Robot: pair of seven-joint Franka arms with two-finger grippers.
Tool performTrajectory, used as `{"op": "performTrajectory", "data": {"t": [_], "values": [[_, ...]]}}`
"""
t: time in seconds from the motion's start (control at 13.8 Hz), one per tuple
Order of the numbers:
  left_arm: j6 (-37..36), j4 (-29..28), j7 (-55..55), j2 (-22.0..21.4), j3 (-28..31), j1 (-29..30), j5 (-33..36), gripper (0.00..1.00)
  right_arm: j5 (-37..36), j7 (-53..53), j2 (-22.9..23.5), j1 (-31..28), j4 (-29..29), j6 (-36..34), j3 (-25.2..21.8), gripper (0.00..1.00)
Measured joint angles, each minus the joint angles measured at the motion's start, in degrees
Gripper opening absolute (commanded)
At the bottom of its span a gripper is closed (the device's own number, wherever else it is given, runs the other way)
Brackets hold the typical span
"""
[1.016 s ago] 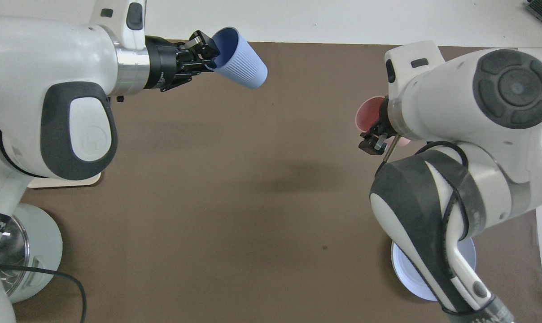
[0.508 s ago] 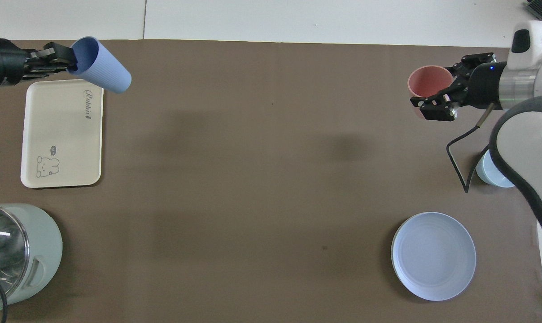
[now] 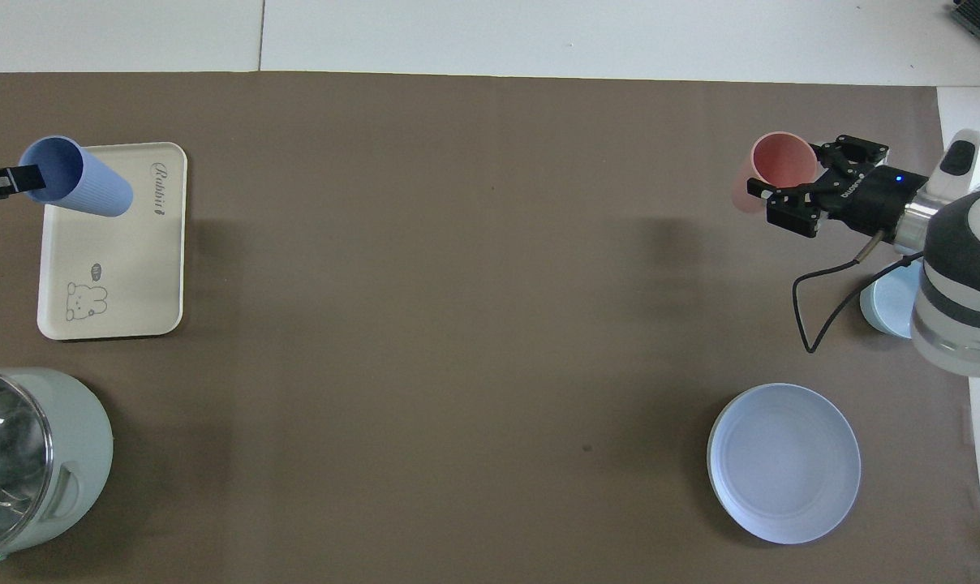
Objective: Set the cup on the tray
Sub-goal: 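Lower the cup onto the tray with the left gripper and release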
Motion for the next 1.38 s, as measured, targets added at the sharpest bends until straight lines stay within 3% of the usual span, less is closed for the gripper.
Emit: {"op": "performTrajectory", "data": {"t": [0.15, 0.44, 0.8, 0.87, 0.94, 1.02, 1.09, 1.16, 1.23, 1.38], "values": [[5.12, -3.36, 2.51, 0.18, -0.01, 0.54, 0.00, 0.00, 7.23, -8.72, 2.17, -0.86, -1.40, 0.86, -0.02, 0.00], [11.59, -5.33, 4.85, 2.74, -0.02, 1.45, 0.00, 0.00, 14.26, -16.75, 4.76, -3.00, -2.46, 0.85, -0.02, 0.00], [15.75, -5.30, 4.98, 7.13, -0.01, 2.32, 0.00, 0.00, 17.26, -20.70, 5.30, -3.19, -4.41, 0.84, 0.02, 0.00], [15.79, -5.28, 4.98, 7.24, 0.01, 2.43, 0.00, 0.12, 20.07, -23.26, 5.47, -3.20, -4.86, 0.82, 0.02, 0.00], [15.79, -5.17, 4.98, 7.24, 0.01, 2.58, 0.00, 0.57, 22.96, -26.01, 5.87, -3.20, -5.18, 0.78, 0.04, 0.00], [15.81, -4.95, 4.97, 7.24, 0.00, 2.71, 0.00, 0.91, 24.83, -27.82, 6.32, -3.20, -5.35, 0.76, 0.09, 0.00], [15.81, -4.77, 4.97, 7.24, -0.01, 2.86, 0.00, 1.00, 25.58, -28.52, 6.71, -3.20, -5.39, 0.76, 0.13, 0.00], [15.81, -4.50, 4.97, 7.25, -0.01, 2.93, 0.00, 1.00, 25.76, -28.65, 6.97, -3.21, -5.40, 0.71, 0.13, 0.25], [15.81, -4.01, 4.95, 7.27, -0.02, 2.94, 0.00, 1.00, 25.80, -28.72, 7.21, -3.21, -5.40, 0.59, 0.13, 0.99], [15.30, -2.86, 4.93, 7.32, -0.02, 2.95, 0.00, 1.00, 25.82, -28.87, 7.36, -3.21, -5.37, 0.47, 0.14, 1.00]]}}
